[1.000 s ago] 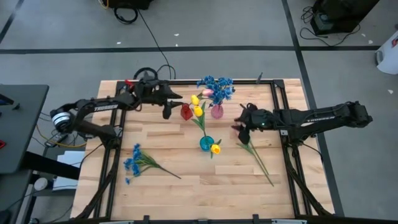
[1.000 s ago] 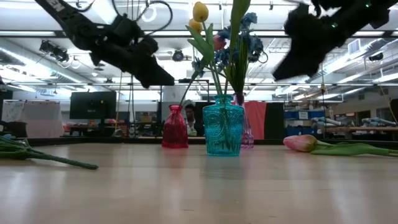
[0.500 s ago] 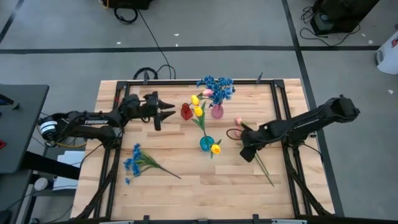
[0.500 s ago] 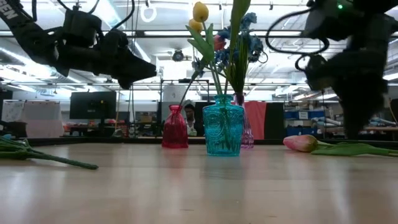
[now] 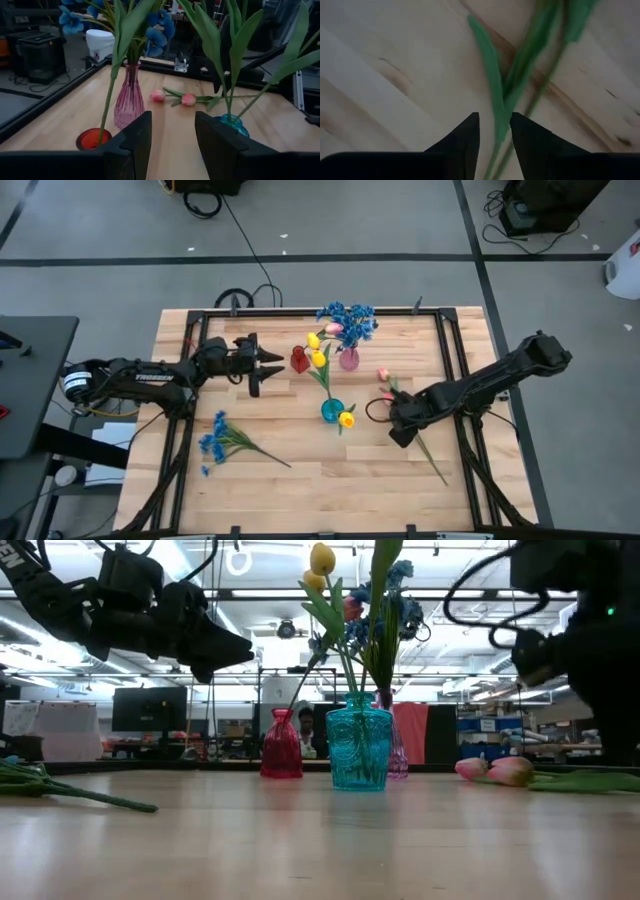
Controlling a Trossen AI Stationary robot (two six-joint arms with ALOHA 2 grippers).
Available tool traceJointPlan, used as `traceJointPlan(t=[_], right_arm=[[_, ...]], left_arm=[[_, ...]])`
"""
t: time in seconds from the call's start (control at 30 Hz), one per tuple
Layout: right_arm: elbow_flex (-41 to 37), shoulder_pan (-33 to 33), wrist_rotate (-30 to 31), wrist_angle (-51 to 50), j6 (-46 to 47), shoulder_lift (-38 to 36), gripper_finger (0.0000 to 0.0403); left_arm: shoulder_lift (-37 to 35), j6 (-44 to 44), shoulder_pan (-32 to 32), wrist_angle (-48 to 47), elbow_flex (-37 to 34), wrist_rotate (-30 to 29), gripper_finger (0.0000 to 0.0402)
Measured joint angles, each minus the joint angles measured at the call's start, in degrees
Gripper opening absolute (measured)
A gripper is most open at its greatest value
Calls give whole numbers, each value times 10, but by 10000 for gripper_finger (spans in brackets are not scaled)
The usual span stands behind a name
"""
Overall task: Sort flowers into vase by color
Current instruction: Put the bottom pink flower into the red vase
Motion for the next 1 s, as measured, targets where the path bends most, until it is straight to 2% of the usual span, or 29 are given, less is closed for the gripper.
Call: traceJointPlan(t=[0.23,0.67,0.8,1.0], right_arm=[[17,38,-6,-34,38,13,124],[18,56,-35,-30,33,120,119],[18,56,-37,-26,33,131,93],[14,57,-25,-27,41,106,18]], left_arm=[[0,11,0,-2,0,-6,157],[0,13,0,-4,0,-7,157],[0,13,0,-4,0,-7,157],[0,13,0,-18,0,-6,157]])
